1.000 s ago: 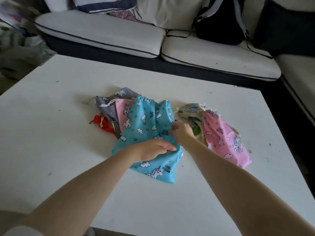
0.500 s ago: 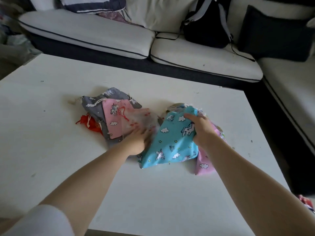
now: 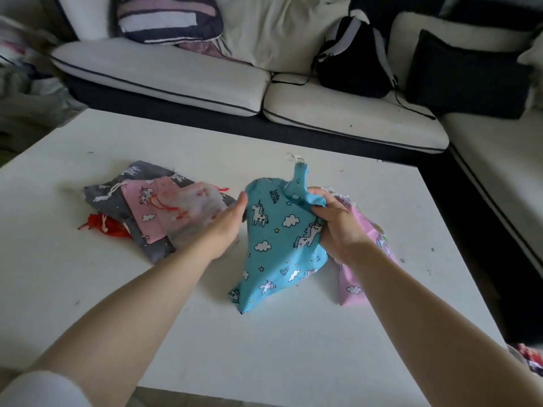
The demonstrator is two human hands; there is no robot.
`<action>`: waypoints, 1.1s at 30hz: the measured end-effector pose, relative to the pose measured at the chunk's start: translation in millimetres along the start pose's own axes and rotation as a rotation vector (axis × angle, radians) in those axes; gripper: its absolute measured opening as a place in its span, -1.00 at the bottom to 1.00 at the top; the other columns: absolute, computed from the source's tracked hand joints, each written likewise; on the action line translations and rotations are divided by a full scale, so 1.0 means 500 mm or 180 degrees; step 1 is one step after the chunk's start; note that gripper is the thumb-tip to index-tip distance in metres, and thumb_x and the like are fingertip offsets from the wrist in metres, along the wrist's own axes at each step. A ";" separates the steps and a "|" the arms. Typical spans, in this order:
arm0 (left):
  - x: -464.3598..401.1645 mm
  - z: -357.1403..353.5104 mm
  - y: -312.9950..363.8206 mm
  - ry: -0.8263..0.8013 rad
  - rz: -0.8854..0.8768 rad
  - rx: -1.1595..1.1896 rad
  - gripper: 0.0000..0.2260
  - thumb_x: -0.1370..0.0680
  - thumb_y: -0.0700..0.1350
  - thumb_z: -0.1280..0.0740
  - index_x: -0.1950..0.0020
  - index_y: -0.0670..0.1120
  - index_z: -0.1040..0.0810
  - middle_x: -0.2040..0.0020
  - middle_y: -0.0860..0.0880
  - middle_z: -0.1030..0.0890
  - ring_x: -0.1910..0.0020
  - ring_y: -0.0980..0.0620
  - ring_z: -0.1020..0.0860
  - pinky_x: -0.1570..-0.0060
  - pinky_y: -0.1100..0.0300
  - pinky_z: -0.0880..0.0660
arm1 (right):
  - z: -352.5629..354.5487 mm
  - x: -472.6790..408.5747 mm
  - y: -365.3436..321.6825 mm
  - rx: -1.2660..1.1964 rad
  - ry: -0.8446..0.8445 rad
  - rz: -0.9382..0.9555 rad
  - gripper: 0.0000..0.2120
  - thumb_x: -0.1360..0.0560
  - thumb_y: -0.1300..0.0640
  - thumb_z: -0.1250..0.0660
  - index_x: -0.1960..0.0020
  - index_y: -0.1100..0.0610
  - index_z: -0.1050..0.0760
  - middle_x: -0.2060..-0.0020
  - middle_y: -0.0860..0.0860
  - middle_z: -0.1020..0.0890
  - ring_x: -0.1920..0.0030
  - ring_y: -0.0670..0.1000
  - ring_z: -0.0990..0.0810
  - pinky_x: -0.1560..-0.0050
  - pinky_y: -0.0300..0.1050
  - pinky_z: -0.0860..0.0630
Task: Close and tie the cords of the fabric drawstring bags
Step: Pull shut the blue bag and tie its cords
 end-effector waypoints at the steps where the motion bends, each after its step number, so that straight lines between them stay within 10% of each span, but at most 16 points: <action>1: 0.017 -0.030 0.027 -0.0280 0.0134 0.0805 -0.41 -0.54 0.32 0.08 -0.21 -0.05 -0.51 -0.34 -0.17 -0.46 -0.18 -0.10 -0.52 -0.21 0.00 -0.41 | 0.000 0.009 -0.009 0.0023 0.0024 0.0069 -0.56 -0.52 0.42 -0.04 0.21 0.04 -0.58 0.22 0.07 -0.67 0.21 0.07 -0.62 0.13 -0.06 -0.55; 7: 0.097 -0.056 0.144 -0.0667 -0.0020 0.1810 -0.66 -0.46 0.20 -0.30 0.10 -0.07 -0.61 0.12 -0.13 -0.68 0.13 -0.09 -0.63 0.04 0.06 -0.53 | 0.003 0.084 -0.066 0.0121 -0.0025 0.0325 -0.48 -0.24 0.45 -0.13 -0.19 0.26 -0.39 0.07 0.22 -0.60 0.10 0.21 -0.61 0.12 0.06 -0.60; 13: 0.178 -0.079 0.224 -0.0719 -0.0677 0.1635 -0.85 -0.52 -0.02 -0.31 0.12 -0.08 -0.57 0.18 -0.13 -0.65 0.23 -0.09 -0.61 0.13 0.14 -0.51 | -0.006 0.161 -0.112 0.1173 0.0729 0.0433 -0.76 -0.44 -0.06 -0.35 0.09 0.12 -0.54 0.23 0.09 -0.65 0.21 0.10 -0.63 0.15 -0.06 -0.56; 19: 0.218 -0.052 0.249 -0.0111 -0.0961 0.1475 -0.77 -0.53 0.02 -0.27 0.28 0.01 -0.59 0.28 -0.04 -0.58 0.27 -0.05 -0.53 0.18 0.15 -0.40 | 0.027 0.221 -0.195 0.2003 0.1706 0.1289 -0.81 -0.51 0.20 -0.24 -0.06 -0.02 -0.51 0.26 -0.07 -0.56 0.30 -0.05 -0.50 0.33 -0.24 -0.45; 28: 0.248 -0.033 0.259 0.0362 -0.1182 0.1219 -0.74 -0.57 -0.03 -0.20 0.28 -0.02 -0.55 0.14 0.05 -0.55 0.18 0.02 -0.50 0.06 0.12 -0.40 | 0.044 0.258 -0.230 0.3491 0.1534 0.1301 -0.85 -0.52 0.21 -0.25 0.10 0.22 -0.58 0.22 0.10 -0.57 0.19 0.04 -0.47 0.19 -0.16 -0.33; 33: 0.256 -0.025 0.271 0.0071 -0.1042 0.2280 -0.72 -0.60 -0.11 -0.15 0.28 -0.09 -0.49 0.24 -0.03 -0.55 0.31 0.06 -0.48 0.33 0.26 -0.44 | 0.077 0.299 -0.256 0.1588 0.1941 0.1172 -0.76 -0.55 0.25 -0.14 0.21 0.14 -0.51 0.27 0.06 -0.55 0.30 0.01 -0.51 0.26 -0.13 -0.40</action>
Point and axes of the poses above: each hand's wrist, its own x-axis away from the middle knuckle, its own z-axis out of the back of the hand, y = z × x, the point moved 7 cm from there along -x, towards the middle knuckle
